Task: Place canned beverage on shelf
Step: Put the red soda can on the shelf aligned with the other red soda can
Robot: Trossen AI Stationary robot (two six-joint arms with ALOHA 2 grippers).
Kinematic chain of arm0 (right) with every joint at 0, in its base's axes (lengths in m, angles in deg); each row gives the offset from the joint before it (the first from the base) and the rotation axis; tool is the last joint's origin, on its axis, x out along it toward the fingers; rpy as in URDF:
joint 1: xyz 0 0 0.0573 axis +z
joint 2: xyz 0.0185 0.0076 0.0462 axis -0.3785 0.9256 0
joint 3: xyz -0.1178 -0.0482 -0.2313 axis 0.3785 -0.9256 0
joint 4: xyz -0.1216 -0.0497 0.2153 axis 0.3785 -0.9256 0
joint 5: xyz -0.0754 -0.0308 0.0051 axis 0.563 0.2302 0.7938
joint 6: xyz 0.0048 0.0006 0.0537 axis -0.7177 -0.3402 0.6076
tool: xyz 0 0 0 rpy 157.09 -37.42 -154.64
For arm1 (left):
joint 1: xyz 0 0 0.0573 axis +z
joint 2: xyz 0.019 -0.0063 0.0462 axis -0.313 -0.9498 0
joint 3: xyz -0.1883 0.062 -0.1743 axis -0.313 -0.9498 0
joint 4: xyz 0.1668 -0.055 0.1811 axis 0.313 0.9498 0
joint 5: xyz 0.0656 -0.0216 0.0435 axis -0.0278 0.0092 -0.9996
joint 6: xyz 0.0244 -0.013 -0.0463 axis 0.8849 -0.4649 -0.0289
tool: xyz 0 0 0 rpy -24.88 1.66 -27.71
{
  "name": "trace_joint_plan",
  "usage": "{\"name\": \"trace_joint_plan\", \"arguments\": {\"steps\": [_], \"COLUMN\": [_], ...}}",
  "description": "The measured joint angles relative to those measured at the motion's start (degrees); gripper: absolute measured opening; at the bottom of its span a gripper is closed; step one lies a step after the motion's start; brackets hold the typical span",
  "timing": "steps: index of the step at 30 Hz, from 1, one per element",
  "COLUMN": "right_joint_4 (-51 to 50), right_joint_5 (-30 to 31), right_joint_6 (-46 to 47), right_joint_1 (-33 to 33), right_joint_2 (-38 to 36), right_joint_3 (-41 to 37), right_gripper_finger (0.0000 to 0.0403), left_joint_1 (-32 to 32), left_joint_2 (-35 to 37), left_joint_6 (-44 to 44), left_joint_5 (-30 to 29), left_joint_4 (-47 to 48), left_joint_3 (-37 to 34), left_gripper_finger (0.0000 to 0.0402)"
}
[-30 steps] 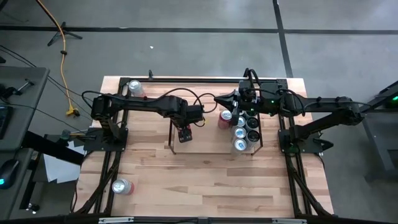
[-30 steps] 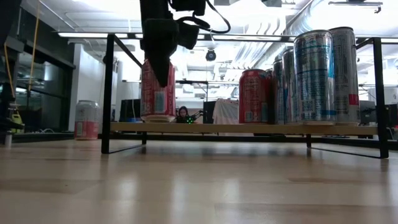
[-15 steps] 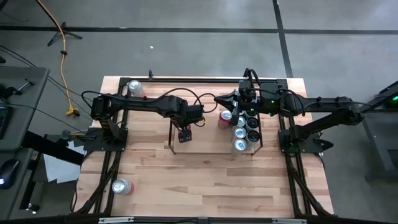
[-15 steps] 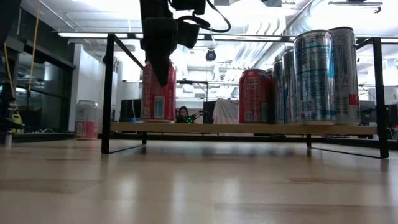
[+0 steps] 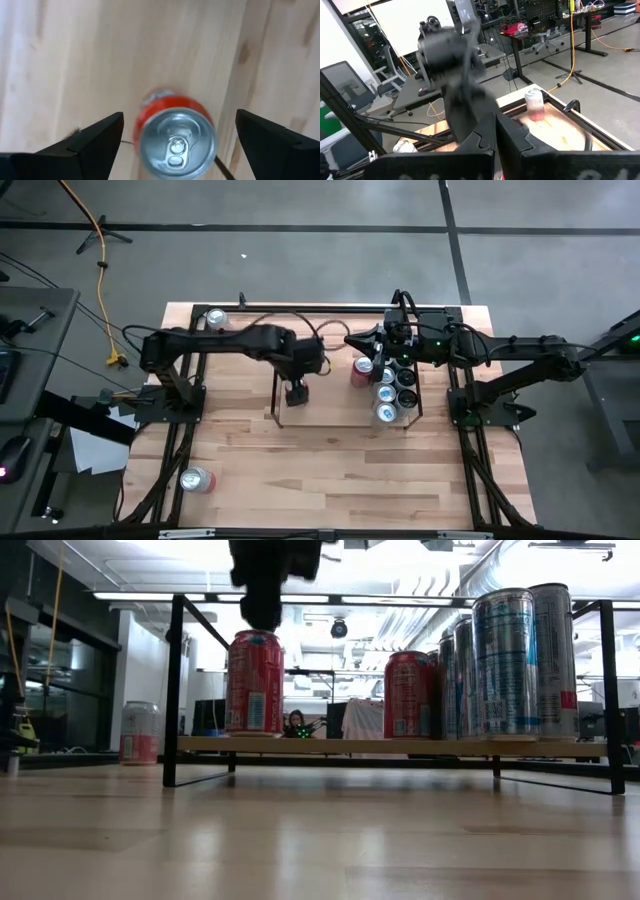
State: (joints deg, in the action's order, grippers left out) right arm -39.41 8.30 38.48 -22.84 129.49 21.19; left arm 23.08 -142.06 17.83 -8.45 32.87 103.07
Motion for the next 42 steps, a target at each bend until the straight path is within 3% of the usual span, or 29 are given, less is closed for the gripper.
{"name": "trace_joint_plan", "arguments": {"steps": [6,15,19,22,24,30,31,42], "right_joint_4": [0.0,0.0,0.0,0.0,0.0,-0.2,-0.2,-0.4], "right_joint_5": [0.0,0.0,0.0,0.0,0.0,1.0,1.0,2.8], "right_joint_6": [-0.2,-1.0,-1.0,-1.0,-1.3,-2.0,-2.0,-2.0], "right_joint_1": [0.0,0.0,0.0,0.0,0.0,0.0,0.0,0.0], "right_joint_2": [0.0,0.0,0.0,0.0,0.0,0.0,0.0,0.0], "right_joint_3": [0.0,0.0,0.0,0.0,0.0,0.0,0.0,0.0], "right_gripper_finger": [0.0000,0.0000,0.0000,0.0000,0.0000,0.0000,0.0000,0.0000], "left_joint_1": [0.5,0.2,-0.1,-0.7,-1.0,-1.7,-1.7,-1.5], "left_joint_2": [4.2,8.0,6.6,5.2,4.2,2.2,2.1,0.6], "left_joint_6": [0.0,-0.6,-1.9,-2.0,-2.0,-0.8,-0.6,4.4], "left_joint_5": [-0.3,-0.5,-4.8,-7.5,-8.0,-7.0,-6.4,-3.6], "left_joint_4": [-0.3,0.9,3.6,5.6,6.2,8.7,9.2,19.0], "left_joint_3": [5.5,5.4,5.3,5.3,5.3,5.3,5.3,5.3], "left_gripper_finger": [0.0338,0.0337,0.0328,0.0290,0.0244,0.0036,0.0019,0.0001]}}
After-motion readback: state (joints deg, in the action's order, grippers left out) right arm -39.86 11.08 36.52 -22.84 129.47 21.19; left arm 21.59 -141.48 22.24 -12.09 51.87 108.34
